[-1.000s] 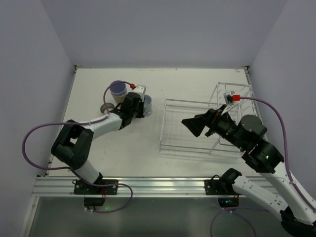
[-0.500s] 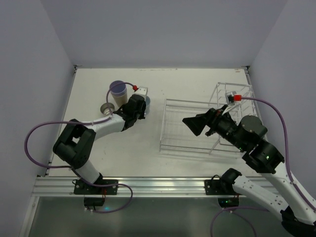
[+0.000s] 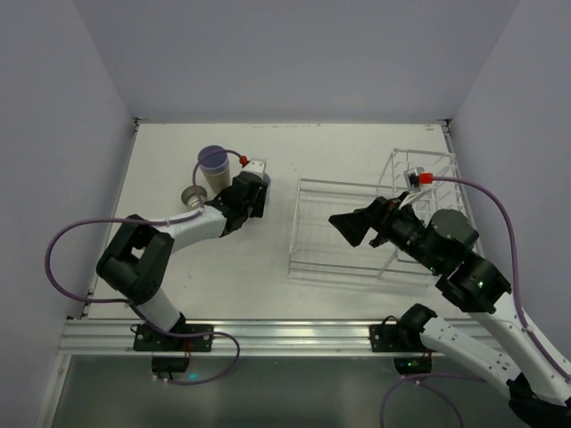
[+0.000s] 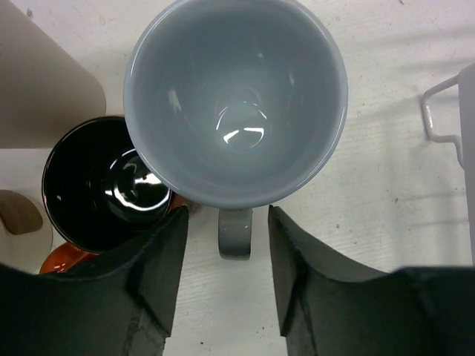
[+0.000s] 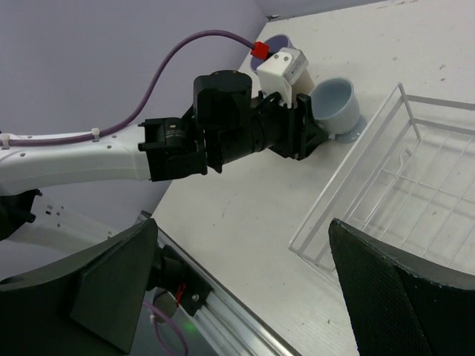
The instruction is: Unload the cups from the dish rack
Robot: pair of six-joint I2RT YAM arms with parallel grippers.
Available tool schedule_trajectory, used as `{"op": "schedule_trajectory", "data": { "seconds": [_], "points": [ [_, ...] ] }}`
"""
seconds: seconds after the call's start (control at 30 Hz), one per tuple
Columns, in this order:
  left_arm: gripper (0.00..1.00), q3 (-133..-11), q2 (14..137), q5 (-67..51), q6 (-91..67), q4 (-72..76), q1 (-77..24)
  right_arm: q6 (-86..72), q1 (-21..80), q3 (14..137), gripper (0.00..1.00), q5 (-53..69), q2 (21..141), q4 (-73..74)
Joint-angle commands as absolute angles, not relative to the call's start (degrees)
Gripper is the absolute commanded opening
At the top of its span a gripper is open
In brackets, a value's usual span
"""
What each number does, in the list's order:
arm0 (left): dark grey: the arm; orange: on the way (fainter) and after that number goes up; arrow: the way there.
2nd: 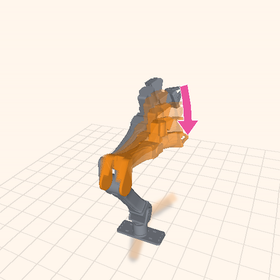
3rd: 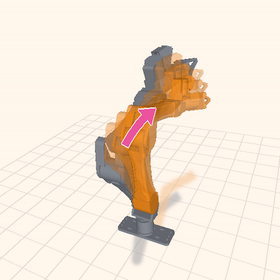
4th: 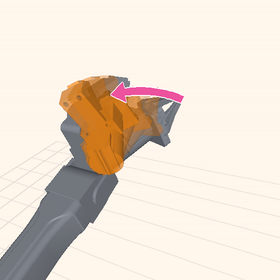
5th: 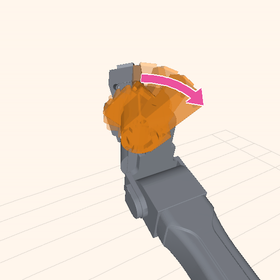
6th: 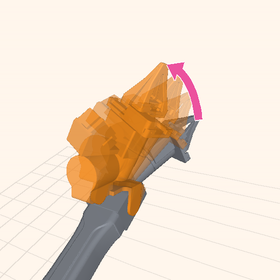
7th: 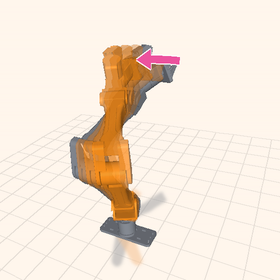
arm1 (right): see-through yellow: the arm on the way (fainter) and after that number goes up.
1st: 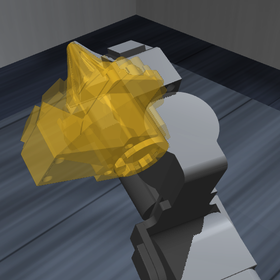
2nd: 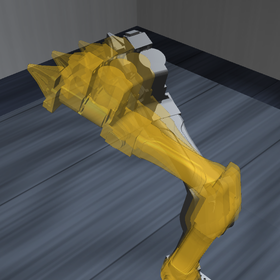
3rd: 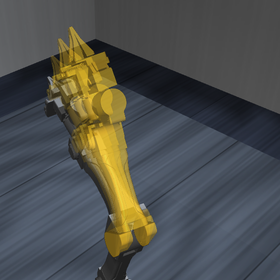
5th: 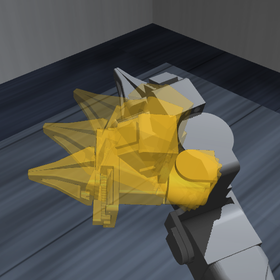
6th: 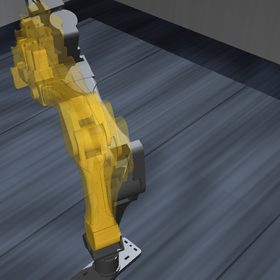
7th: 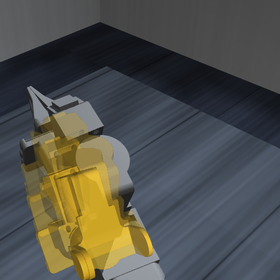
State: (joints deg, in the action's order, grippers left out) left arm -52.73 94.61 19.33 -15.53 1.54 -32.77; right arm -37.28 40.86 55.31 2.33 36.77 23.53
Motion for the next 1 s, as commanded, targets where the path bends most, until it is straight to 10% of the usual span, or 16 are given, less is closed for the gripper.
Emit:
{"op": "schedule_trajectory", "data": {
  "seconds": [0.0,0.33,0.97],
  "points": [
    [0.53,-54.0,91.6,20.5,-16.3,0.9,-32.8,-37.8,41.2,55.1,0.99,0.4,37.9,24.4],
    [0.77,-58.3,82.7,17.7,-17.3,-6.2,-32.8,-36.4,41.7,55.0,0.99,0.4,38.4,23.6],
    [0.79,-49.3,55.7,-10.9,-24.5,10.3,-32.8,-28.4,41.8,37.8,0.99,12.3,29.5,3.8]
  ]
}}
